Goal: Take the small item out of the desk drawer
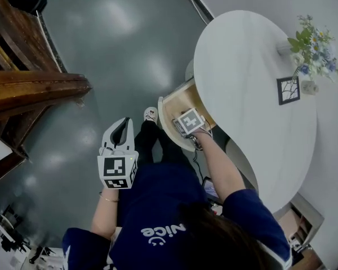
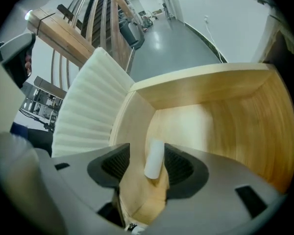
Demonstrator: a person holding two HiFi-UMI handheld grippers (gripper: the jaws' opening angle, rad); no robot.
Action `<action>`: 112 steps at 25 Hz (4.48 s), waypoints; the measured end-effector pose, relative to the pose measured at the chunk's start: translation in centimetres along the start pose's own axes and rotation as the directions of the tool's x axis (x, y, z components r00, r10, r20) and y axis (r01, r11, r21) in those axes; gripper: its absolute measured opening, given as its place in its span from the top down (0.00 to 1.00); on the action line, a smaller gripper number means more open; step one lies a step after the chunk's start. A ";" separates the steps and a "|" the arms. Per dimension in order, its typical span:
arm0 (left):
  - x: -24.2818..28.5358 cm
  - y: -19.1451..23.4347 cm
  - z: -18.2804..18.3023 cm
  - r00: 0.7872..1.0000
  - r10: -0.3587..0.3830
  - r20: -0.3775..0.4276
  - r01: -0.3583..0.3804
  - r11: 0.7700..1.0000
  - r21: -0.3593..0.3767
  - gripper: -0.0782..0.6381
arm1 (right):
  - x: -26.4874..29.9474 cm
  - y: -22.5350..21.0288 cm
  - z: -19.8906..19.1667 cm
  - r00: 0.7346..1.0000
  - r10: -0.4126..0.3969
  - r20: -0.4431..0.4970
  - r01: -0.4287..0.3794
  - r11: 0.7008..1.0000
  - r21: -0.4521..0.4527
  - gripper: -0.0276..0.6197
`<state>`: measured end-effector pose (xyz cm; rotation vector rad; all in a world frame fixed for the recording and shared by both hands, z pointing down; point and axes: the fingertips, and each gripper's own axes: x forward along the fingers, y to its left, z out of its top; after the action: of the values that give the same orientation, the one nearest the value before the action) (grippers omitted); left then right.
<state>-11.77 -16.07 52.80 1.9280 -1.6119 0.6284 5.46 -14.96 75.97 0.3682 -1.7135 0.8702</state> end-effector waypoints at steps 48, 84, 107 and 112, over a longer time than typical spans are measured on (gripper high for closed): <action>-1.3 0.5 -3.8 0.995 0.066 -0.081 -0.063 0.997 0.038 0.89 | 5.0 -3.2 -1.8 0.987 -0.115 -0.111 0.112 0.993 -0.028 0.74; 2.0 -4.4 2.2 0.987 -0.156 0.040 0.154 0.987 0.038 0.89 | -8.9 3.1 2.8 0.944 -0.108 0.313 0.086 0.993 0.082 0.75; 2.1 -9.2 7.8 0.940 -0.312 0.138 0.288 0.943 0.167 0.89 | -26.0 2.7 3.3 0.642 -0.376 0.668 0.141 0.915 0.379 0.75; 1.5 -11.5 9.7 0.919 -0.359 0.164 0.322 0.922 0.213 0.89 | -29.3 2.0 1.9 0.576 -0.441 0.689 0.165 0.887 0.430 0.75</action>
<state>-0.15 -22.09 45.32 2.4048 -1.3134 0.4597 12.41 -20.35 47.90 1.4136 -2.1770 0.7645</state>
